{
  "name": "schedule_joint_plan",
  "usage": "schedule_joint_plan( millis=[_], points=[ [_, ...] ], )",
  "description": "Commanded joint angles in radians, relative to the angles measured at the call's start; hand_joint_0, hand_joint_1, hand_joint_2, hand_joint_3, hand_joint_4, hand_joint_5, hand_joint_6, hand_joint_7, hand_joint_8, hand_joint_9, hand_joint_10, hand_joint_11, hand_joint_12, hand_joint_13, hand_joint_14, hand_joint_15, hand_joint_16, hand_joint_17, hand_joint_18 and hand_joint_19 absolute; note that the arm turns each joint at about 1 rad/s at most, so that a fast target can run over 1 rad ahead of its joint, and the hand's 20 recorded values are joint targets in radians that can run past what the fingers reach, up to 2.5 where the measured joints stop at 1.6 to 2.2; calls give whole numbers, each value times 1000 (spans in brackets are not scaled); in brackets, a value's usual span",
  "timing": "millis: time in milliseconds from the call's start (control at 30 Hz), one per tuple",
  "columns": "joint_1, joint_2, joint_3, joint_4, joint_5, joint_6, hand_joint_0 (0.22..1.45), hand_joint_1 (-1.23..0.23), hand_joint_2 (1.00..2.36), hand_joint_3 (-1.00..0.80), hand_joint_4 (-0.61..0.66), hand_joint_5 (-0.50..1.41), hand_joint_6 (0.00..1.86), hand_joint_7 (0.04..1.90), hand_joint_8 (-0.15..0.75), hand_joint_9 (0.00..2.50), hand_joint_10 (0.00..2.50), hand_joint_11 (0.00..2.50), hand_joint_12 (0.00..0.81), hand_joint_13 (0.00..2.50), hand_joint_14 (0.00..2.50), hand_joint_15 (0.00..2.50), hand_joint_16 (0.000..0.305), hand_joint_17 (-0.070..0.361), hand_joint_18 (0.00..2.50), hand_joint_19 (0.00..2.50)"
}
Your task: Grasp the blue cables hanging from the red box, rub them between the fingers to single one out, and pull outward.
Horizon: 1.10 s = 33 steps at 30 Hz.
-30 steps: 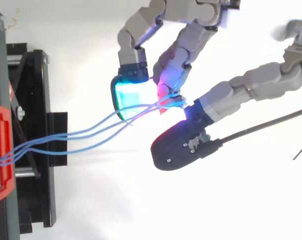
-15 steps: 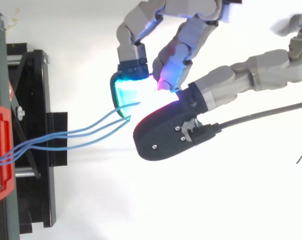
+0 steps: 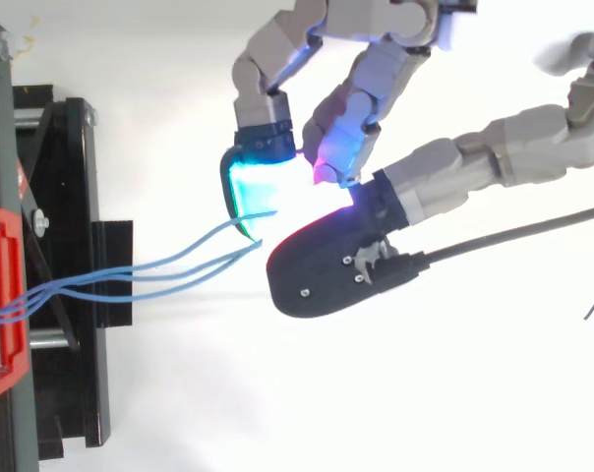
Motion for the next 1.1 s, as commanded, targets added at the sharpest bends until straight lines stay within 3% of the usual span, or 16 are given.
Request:
schedule_joint_plan(
  millis=[0,100,267,600,867,1067],
  points=[
    [3,0,0,-3,-5,5,733,-867,1017,-289,-91,-173,920,1121,245,1156,21,814,337,834,27,607,46,102,725,623],
    [5,0,0,-12,-10,11,765,-888,1015,-316,-127,-173,921,1200,239,1153,25,813,333,837,27,607,45,101,729,626],
    [6,0,0,-31,-24,26,808,-896,1008,-407,-195,-174,933,1164,230,1162,25,809,328,836,28,604,43,98,739,634],
    [6,0,0,-46,-27,40,823,-893,1001,-500,-198,-171,941,1187,218,1184,25,809,324,841,29,607,43,96,746,644],
    [6,0,8,-48,-27,40,812,-904,1000,-500,-175,-168,940,1196,219,1210,25,821,322,853,29,612,42,95,764,637],
    [6,0,8,-49,-27,40,721,-869,1000,-500,-48,-162,934,1074,226,1223,24,813,325,859,29,611,42,95,776,629]
  ],
)
